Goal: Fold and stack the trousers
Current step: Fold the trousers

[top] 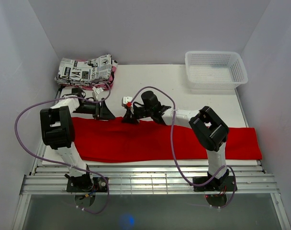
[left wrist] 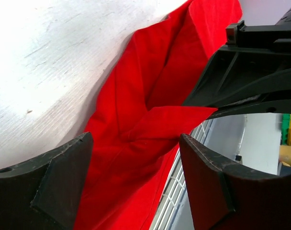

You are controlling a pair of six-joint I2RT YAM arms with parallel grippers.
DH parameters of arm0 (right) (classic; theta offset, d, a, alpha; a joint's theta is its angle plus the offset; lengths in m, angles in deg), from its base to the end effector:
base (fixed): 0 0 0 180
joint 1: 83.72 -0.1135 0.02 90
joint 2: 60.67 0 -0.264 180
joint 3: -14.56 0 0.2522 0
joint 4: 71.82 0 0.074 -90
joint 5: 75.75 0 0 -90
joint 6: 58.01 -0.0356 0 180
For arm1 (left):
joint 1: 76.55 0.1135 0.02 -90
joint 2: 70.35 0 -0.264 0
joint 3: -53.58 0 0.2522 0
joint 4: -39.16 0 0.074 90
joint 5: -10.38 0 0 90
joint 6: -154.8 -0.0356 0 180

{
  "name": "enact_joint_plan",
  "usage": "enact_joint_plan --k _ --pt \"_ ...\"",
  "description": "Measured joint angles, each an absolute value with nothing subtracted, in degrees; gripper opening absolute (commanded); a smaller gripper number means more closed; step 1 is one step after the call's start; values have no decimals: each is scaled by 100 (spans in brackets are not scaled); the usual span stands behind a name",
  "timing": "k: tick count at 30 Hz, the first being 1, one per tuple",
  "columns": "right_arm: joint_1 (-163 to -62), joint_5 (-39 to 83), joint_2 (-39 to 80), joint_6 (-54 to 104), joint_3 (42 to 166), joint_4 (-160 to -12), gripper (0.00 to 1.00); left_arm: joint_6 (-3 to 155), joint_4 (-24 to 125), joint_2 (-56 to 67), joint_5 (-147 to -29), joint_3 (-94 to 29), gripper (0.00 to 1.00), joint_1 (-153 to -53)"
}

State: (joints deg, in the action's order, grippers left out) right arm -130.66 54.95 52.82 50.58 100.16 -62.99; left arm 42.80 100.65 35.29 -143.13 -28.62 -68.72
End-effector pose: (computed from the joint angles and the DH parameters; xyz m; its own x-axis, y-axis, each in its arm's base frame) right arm 0.2859 0.3400 0.2047 0.0994 -0.2476 -0.9637 -0.9950 -0.0123 -0.0995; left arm 0.3318 0.0135 0.1779 -0.9084 0.0437 -0.4159 0.3860 0.4705 -0.7935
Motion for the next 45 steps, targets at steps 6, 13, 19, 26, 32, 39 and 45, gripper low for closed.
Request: enact_joint_plan --k 6,13,19,26,32,39,45 --pt "-13073 5495 5264 5286 9978 -6302 12 4334 10056 3665 -14691 -2862 65 -6994" --pt "-13070 5428 5260 5474 9978 -6479 61 4465 10078 3929 -15146 -3020 0 -7021" --pt "-12941 5137 4904 5686 9926 -7486 75 4546 9855 3936 -15025 -3138 0 -7010" --pt "-12340 4848 4119 6053 9902 -9475 35 4992 8648 3483 -13891 -2950 0 -7049" --pt "-12048 4490 4268 6621 9651 -11108 21 5108 7715 3437 -12741 -2941 0 -7215" --pt "-11962 4549 4939 6844 9889 -11912 20 4966 7416 4432 -11629 -3935 38 -7534" --pt "-11831 4639 5264 6702 10361 -12382 22 4833 7612 4548 -10862 -4646 60 -7414"
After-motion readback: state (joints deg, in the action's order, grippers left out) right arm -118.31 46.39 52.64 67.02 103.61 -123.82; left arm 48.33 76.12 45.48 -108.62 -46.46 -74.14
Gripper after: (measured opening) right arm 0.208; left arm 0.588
